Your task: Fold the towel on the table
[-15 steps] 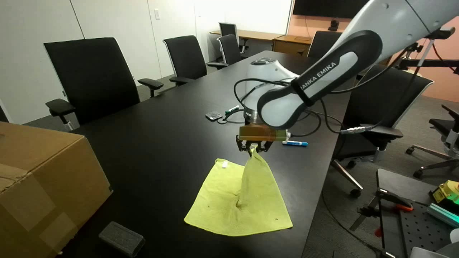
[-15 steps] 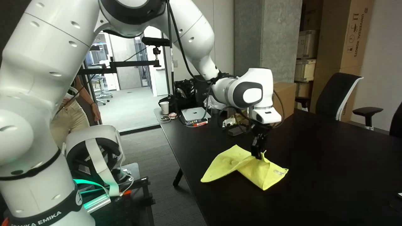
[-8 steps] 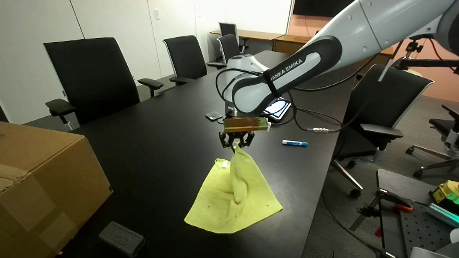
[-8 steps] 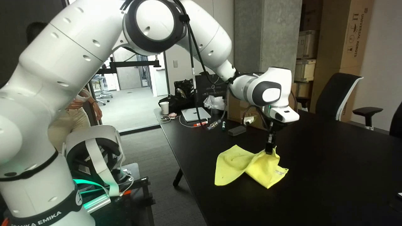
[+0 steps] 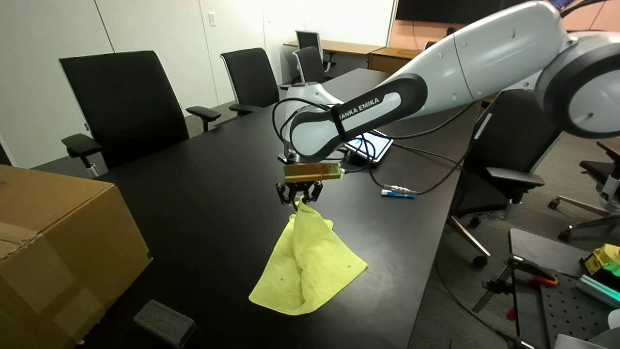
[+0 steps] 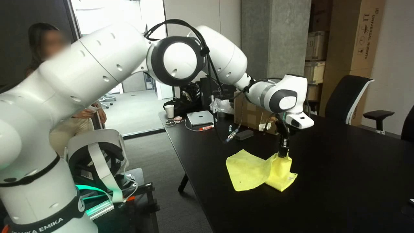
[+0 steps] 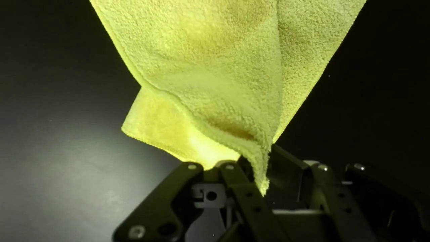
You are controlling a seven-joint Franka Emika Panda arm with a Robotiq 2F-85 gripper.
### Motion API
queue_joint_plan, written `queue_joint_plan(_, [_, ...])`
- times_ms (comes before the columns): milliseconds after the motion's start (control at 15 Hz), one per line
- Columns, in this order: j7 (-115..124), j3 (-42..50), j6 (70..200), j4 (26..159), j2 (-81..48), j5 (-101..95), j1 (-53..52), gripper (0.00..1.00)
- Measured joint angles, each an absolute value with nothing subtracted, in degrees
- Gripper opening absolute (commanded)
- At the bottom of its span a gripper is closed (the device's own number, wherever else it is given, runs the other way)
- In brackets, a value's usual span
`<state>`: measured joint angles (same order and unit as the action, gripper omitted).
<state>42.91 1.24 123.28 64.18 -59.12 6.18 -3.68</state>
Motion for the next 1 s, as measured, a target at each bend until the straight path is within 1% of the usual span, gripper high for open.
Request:
queue_joint_plan(400, [42.9,1.0,120.4,51.8,-67.4,6.3,-3.8,0.88])
queue_joint_plan(533, [42.9,1.0,120.4,50.2,-68.2,6.4,-3.8,0.99])
queue_joint_plan(800, [41.2,-0.6,120.7,50.6,-68.0,6.6,-3.7,1.00])
queue_joint_plan(1000, [37.7,-3.5,123.6,55.6,-66.2,7.2,-3.7,1.00])
